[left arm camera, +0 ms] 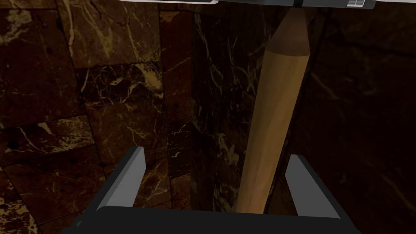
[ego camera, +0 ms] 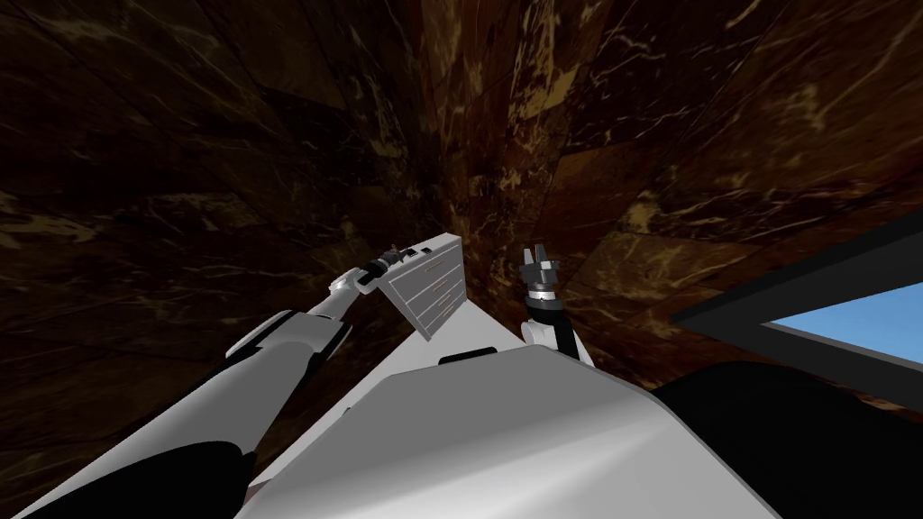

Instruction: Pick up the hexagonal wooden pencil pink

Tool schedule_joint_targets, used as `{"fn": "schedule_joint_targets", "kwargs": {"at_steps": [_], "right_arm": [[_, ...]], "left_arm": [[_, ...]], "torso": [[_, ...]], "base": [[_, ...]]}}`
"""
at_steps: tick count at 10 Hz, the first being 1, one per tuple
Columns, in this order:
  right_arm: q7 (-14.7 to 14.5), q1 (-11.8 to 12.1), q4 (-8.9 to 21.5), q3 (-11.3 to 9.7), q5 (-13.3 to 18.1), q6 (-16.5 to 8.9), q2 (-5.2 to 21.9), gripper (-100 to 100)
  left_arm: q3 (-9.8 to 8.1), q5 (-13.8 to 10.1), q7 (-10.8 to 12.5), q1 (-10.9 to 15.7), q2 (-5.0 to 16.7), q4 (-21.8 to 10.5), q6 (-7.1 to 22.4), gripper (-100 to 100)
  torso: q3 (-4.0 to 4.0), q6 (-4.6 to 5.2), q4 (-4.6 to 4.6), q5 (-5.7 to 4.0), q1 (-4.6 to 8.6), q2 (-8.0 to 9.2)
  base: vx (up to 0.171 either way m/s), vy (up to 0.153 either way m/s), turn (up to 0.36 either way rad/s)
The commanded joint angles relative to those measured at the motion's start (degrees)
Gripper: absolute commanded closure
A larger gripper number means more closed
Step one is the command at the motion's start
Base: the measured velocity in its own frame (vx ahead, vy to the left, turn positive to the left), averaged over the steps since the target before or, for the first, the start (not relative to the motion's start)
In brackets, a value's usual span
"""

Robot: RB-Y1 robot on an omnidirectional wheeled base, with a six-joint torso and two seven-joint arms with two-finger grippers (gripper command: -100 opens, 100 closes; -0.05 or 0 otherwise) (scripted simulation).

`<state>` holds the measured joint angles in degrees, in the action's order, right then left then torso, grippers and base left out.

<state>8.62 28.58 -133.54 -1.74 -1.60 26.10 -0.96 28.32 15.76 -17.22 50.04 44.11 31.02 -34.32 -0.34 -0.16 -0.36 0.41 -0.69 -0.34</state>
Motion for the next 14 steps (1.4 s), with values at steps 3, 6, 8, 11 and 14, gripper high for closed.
{"fn": "schedule_joint_targets", "kwargs": {"at_steps": [3, 6, 8, 11, 14], "right_arm": [[0.0, 0.0, 0.0, 0.0, 0.0, 0.0, 0.0, 0], [0.0, 0.0, 0.0, 0.0, 0.0, 0.0, 0.0, 0], [0.0, 0.0, 0.0, 0.0, 0.0, 0.0, 0.0, 0], [0.0, 0.0, 0.0, 0.0, 0.0, 0.0, 0.0, 0], [0.0, 0.0, 0.0, 0.0, 0.0, 0.0, 0.0, 0]], "left_arm": [[0.12, 0.0, 0.2, 1.1, 0.3, -1.8, -0.1, 100], [0.12, 0.0, 0.2, 1.1, 0.3, -1.8, -0.1, 100], [0.12, 0.0, 0.2, 1.1, 0.3, -1.8, -0.1, 0], [-4.16, 2.0, 2.1, -4.8, 0.9, 3.9, 1.2, 100], [-4.16, 2.0, 2.1, -6.7, 0.9, 6.9, 1.2, 100]], "torso": [[-0.11, 0.0, -0.06, 0.02, -0.01, -0.16], [-0.13, 0.0, -0.07, 0.02, -0.04, -0.2], [-0.14, 0.0, -0.07, 0.02, -0.04, -0.21], [-0.47, -0.05, -0.2, 0.05, -0.11, -0.79], [-0.44, 0.14, -0.5, 0.29, -0.08, -0.37]], "base": [[0.006, -0.002, 0.0], [0.0, 0.0, 0.0], [0.0, 0.0, 0.0], [0.134, -0.004, 0.075], [0.0, 0.012, -0.008]]}}
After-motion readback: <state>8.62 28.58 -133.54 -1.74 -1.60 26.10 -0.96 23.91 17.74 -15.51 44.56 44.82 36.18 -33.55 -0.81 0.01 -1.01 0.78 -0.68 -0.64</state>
